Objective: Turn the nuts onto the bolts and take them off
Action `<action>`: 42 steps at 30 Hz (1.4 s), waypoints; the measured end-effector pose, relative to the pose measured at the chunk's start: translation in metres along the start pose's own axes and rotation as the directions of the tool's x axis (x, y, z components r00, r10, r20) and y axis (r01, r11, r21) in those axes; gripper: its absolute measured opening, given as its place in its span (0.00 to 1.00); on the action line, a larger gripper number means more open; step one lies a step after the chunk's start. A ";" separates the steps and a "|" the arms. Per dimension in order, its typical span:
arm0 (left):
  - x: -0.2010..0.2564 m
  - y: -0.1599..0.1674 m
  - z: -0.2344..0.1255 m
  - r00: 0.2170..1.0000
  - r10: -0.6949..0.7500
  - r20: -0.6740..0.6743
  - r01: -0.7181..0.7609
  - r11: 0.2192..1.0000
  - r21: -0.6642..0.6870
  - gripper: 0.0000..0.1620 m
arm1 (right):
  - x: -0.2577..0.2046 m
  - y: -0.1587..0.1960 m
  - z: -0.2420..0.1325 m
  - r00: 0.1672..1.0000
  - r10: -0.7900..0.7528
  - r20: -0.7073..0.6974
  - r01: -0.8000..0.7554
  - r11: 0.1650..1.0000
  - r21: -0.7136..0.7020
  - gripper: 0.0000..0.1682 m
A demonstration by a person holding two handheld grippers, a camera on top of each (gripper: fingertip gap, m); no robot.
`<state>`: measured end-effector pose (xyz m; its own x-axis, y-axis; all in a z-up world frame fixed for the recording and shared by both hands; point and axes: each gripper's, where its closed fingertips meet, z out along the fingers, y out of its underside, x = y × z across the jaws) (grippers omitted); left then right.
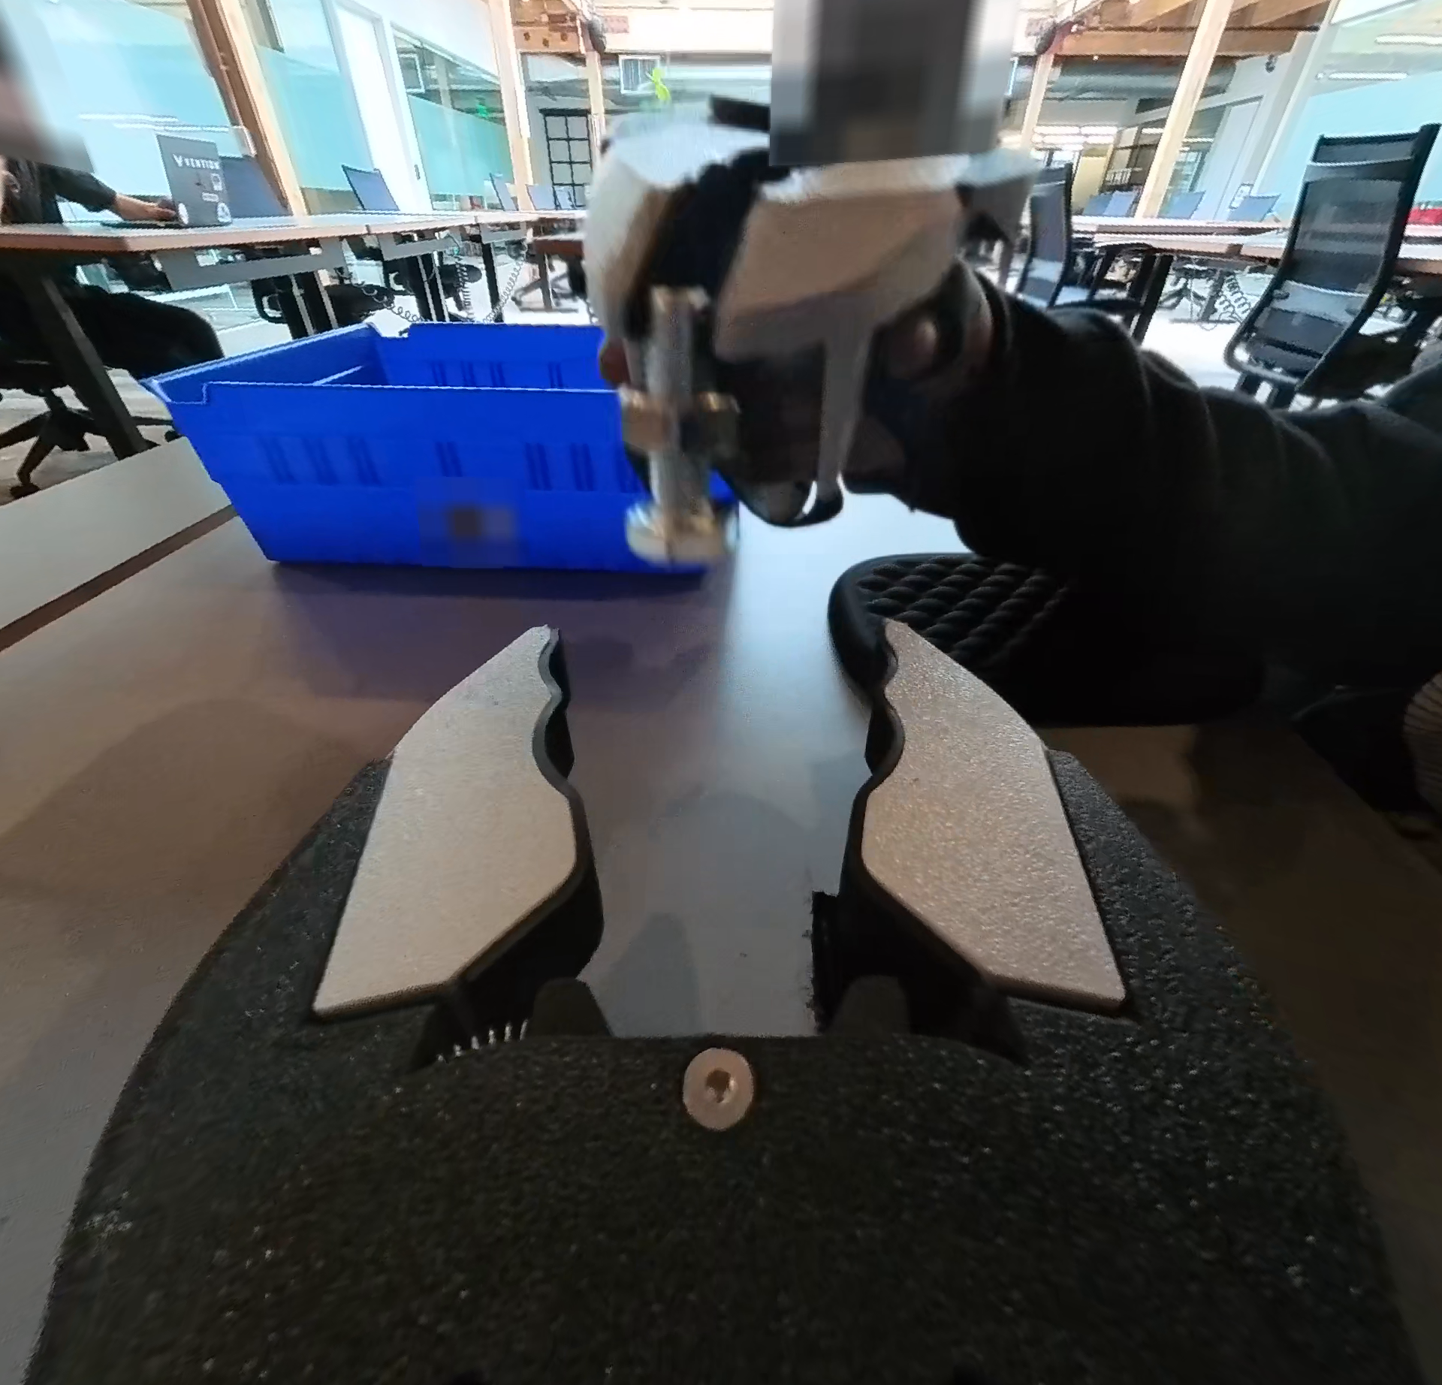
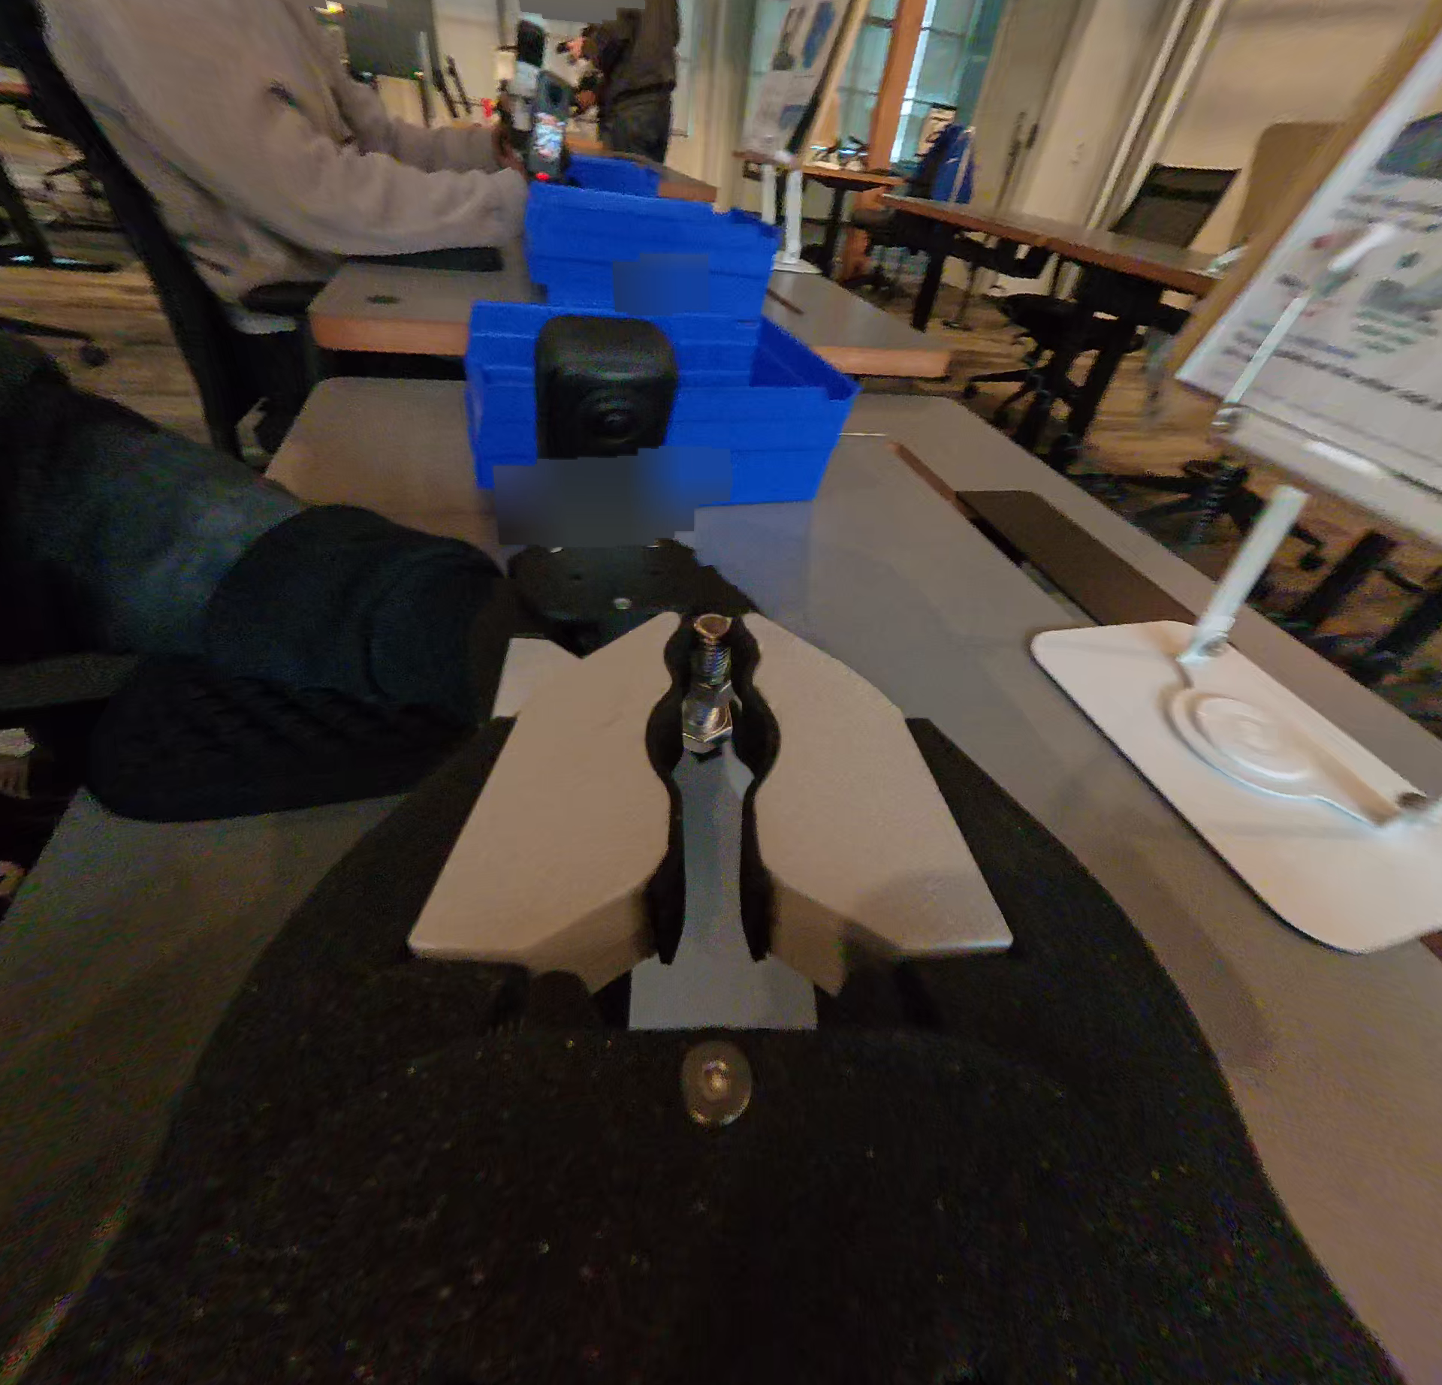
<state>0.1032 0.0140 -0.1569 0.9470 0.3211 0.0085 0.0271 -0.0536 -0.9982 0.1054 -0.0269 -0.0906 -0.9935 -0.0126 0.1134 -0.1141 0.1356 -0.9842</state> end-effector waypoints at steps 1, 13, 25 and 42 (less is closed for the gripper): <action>0.000 0.000 0.000 1.000 0.001 0.000 -0.001 1.000 0.002 0.46 | 0.008 -0.004 -0.008 0.999 0.003 -0.034 -0.004 1.000 -0.001 0.05; 0.002 0.000 0.000 1.000 0.015 -0.011 -0.015 1.000 0.004 0.41 | 0.183 0.010 -0.177 0.747 0.182 -0.639 -0.208 0.978 0.036 0.05; 0.000 -0.001 -0.001 1.000 0.005 -0.002 -0.005 1.000 0.011 0.40 | 0.267 0.129 -0.246 0.398 0.272 -0.876 -0.387 0.916 0.109 0.05; 0.000 -0.001 0.000 1.000 0.010 -0.011 -0.010 1.000 0.014 0.39 | 0.284 0.190 -0.252 0.301 0.272 -0.914 -0.550 0.832 0.067 0.05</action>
<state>0.1034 0.0139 -0.1562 0.9506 0.3104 -0.0007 0.0134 -0.0433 -0.9990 -0.1980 0.2449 -0.2107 -0.3278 0.9384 -0.1095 0.4517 0.0539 -0.8905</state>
